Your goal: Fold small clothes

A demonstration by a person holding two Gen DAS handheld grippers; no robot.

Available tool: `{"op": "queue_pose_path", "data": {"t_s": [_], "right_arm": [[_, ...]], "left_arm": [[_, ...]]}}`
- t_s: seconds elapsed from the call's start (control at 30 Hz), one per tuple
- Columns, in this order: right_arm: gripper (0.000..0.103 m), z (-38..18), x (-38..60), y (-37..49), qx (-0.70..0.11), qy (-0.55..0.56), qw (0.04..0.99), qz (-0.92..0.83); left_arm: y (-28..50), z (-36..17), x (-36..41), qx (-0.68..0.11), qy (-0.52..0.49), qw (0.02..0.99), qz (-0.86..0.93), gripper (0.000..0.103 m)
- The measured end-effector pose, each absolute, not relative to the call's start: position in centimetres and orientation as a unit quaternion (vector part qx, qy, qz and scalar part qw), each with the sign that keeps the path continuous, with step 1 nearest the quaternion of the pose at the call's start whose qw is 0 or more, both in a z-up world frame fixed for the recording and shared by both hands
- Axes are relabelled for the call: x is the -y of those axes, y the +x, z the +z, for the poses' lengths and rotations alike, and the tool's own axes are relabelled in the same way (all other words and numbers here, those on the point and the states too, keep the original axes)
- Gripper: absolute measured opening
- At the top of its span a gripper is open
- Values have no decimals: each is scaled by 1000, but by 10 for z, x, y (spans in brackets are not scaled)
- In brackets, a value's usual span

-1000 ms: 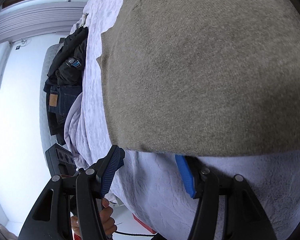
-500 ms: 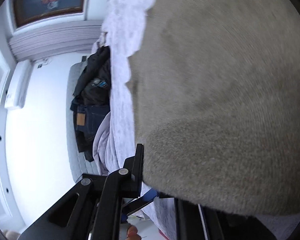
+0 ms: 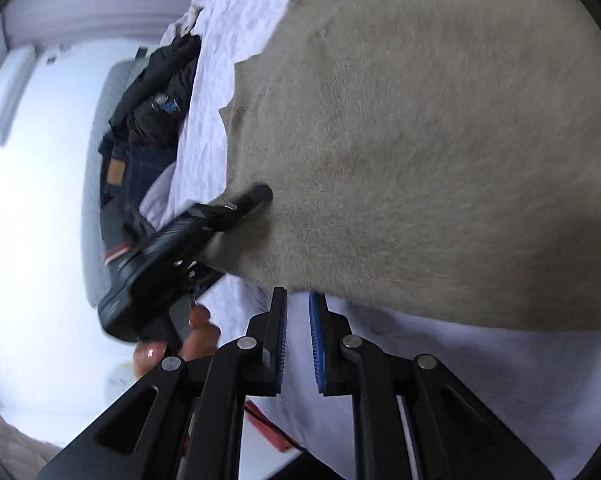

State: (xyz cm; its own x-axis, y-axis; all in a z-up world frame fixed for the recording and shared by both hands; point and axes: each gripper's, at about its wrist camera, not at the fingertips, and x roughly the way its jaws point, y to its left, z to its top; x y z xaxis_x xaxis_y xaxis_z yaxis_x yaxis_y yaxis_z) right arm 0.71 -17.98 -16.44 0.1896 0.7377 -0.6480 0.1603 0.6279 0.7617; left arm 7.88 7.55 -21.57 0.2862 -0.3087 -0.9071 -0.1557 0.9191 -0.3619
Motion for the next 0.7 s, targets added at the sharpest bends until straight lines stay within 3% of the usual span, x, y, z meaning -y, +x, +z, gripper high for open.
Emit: {"op": "queue_pose_path", "data": {"t_s": [0.07, 0.1, 0.17, 0.33, 0.47, 0.7], "right_arm": [[20, -141, 192, 12, -594, 330, 702, 212], [43, -128, 196, 19, -591, 306, 716, 210], [81, -107, 200, 40, -590, 264, 735, 206], [81, -89, 174, 111, -607, 197, 728, 248], [81, -101, 112, 169, -651, 161, 682, 293], [81, -141, -5, 212, -737, -27, 603, 305]], "left_arm": [[77, -205, -60, -577, -116, 807, -47, 14], [74, -200, -48, -563, -66, 822, -48, 14], [61, -192, -22, -527, 47, 847, -52, 14], [42, -188, 13, -461, 203, 861, -66, 14], [41, -187, 20, -445, 236, 861, -72, 14], [42, -190, 19, -439, 233, 865, -72, 14]]}}
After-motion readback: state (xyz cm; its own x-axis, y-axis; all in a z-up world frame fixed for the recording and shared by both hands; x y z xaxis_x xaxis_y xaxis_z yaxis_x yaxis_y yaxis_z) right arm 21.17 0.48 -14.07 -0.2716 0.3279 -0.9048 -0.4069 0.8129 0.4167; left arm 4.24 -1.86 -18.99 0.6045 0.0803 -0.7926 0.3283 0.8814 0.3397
